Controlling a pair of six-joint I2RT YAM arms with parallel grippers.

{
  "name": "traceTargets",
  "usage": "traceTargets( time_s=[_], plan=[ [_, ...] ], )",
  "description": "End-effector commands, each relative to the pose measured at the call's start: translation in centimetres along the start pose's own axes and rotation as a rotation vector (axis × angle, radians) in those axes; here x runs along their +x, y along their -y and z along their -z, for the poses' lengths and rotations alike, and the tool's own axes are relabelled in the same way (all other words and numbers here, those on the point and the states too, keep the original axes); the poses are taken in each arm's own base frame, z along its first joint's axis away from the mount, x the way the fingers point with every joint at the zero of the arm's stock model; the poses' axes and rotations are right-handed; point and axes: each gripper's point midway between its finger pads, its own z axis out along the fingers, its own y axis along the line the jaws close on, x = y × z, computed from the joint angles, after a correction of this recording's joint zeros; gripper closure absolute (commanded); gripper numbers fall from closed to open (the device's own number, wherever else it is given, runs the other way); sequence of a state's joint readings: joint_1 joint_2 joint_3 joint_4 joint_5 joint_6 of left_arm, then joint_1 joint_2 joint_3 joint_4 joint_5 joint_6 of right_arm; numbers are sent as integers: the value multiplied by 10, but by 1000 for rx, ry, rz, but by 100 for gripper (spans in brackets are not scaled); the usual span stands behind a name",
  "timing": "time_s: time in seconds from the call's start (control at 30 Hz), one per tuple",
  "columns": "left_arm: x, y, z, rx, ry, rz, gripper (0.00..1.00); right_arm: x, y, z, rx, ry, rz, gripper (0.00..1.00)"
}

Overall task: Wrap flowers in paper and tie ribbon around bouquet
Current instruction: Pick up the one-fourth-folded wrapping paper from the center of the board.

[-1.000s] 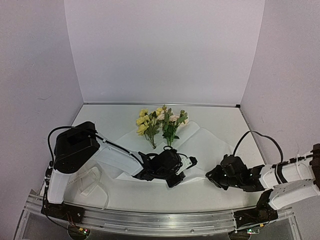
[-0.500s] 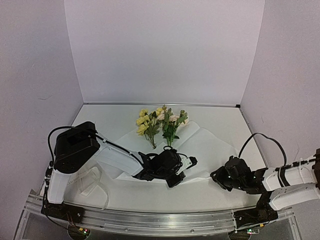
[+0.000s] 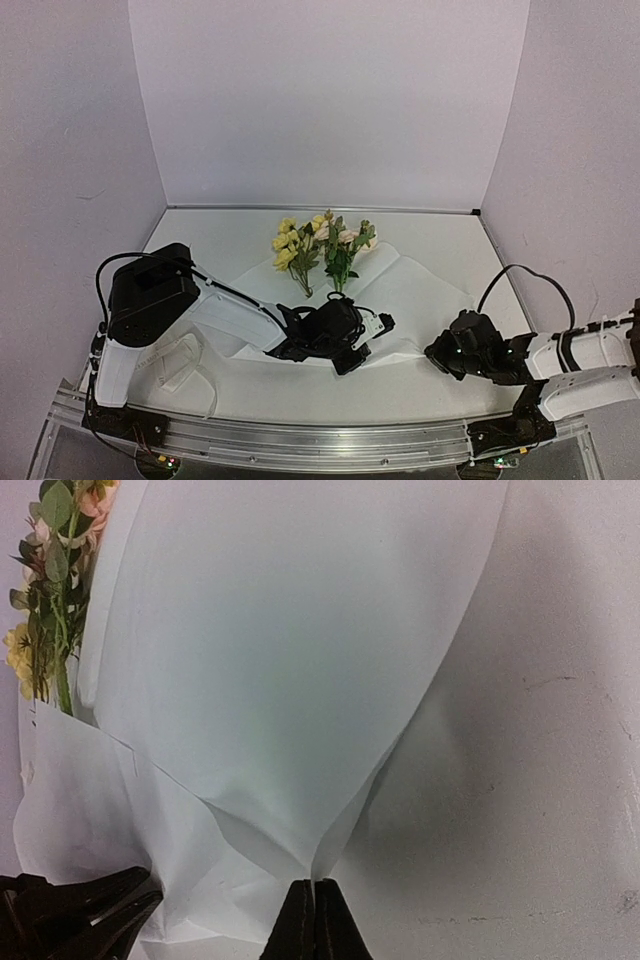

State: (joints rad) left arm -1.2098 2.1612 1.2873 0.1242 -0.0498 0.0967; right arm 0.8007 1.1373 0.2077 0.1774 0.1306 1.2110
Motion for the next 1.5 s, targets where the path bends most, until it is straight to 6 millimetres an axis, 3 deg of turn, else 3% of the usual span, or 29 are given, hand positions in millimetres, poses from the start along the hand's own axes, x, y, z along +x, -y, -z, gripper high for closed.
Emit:
traceTargets(
  time_s=[0.0,0.33,0.47,0.67,1.47],
  plan=[
    [3,-11,4,-41,-32,-40,83,-6,-27,9,-43,-14,5,100],
    [-26,-20,10,-95,38,-55,82,-8,-27,15,-15,-22,1,100],
    [-40,-25,18,-115,74,-57,79,-8,-16,18,36,-19,1,100],
    [-55,-17,18,-84,110,-72,78,-9,-18,20,44,-25,0,100],
    [-46,9,23,-39,135,-214,78,-3,-29,29,70,-101,-20,100]
  ],
)
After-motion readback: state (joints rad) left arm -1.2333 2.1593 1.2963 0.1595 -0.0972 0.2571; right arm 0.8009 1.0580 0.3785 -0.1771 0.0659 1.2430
